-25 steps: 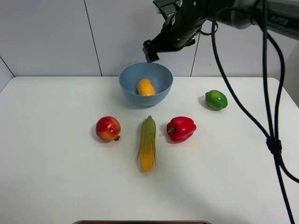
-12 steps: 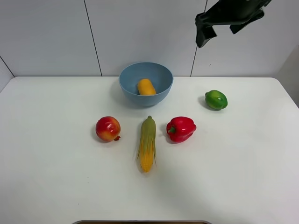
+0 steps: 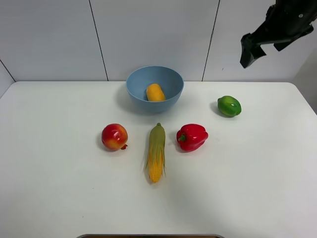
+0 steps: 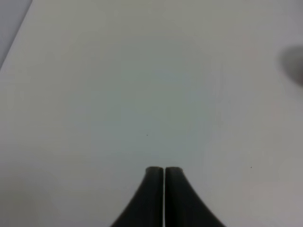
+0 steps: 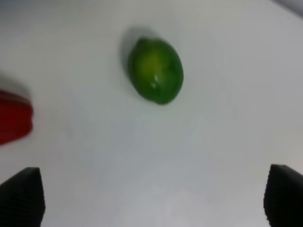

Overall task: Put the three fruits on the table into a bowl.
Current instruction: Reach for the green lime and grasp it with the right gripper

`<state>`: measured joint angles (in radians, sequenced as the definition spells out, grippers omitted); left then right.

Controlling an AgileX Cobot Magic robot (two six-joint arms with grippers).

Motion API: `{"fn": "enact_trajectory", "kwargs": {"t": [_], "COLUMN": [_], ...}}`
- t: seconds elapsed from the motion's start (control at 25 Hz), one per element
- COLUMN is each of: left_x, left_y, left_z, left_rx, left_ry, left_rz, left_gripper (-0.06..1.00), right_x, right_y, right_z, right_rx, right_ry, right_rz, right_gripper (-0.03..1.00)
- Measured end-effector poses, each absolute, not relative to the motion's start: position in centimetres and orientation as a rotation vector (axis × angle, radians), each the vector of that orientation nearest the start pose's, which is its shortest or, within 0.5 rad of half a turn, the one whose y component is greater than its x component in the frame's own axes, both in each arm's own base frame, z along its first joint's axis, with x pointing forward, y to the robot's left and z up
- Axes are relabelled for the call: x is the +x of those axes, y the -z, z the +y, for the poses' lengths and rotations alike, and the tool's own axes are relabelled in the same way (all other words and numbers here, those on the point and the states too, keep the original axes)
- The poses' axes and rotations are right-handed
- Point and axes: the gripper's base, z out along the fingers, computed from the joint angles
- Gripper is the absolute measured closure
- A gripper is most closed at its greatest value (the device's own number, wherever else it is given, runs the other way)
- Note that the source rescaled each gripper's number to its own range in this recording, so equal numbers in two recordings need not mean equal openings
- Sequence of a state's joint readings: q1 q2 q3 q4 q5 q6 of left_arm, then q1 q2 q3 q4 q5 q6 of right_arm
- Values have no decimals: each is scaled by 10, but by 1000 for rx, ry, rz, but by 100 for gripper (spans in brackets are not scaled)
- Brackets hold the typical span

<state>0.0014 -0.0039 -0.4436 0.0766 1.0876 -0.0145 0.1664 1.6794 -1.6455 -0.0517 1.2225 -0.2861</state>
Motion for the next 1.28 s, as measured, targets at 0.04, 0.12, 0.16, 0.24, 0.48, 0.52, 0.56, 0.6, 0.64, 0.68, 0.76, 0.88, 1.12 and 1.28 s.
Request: {"fn": "enact_trajectory", "kwargs": {"t": [0.04,0.12,0.16,0.24,0.48,0.52,0.56,0.6,0.64,0.68,0.76,0.88,1.12,1.28], "left_x": [-1,-1,-1,-1,-1,-1,-1,-1,-1,-1,-1,-1,-1,-1], "left_y": [-260,-260,-260,-260,-260,-260,-260,-260,-260,-260,-260,-260,-260,-260], "left_z": [6,6,6,6,6,6,6,6,6,6,6,6,6,6], "left_rx": [-19,-19,-19,-19,-19,-19,-19,-19,-19,-19,-19,-19,-19,-19], "left_ry": [-85,-85,-85,-85,-85,-85,-85,-85,-85,-85,-85,-86,-88,-88], "left_rz": [2122,2122,2122,2122,2122,2122,2122,2122,2122,2122,2122,2122,2122,2122], "left_gripper": [94,94,94,94,94,94,94,94,94,94,94,94,94,94], "right_x": [349,350,352,356,385,391,397,401,405,409,415,423,434,438], "right_y": [-346,-338,-334,-327,-292,-285,-276,-269,-260,-252,-237,-219,-203,-186], "right_z": [48,37,32,26,25,26,27,27,28,28,29,31,36,33], "right_rx": [-619,-610,-607,-617,-730,-752,-775,-788,-802,-814,-829,-838,-866,-848], "right_ry": [110,128,139,151,162,162,164,164,161,156,150,117,75,44], "right_rz": [2691,2724,2733,2748,2705,2698,2691,2688,2694,2706,2721,2720,2657,2689], "right_gripper": [2,2,2,2,2,2,2,2,2,2,2,2,2,2]}}
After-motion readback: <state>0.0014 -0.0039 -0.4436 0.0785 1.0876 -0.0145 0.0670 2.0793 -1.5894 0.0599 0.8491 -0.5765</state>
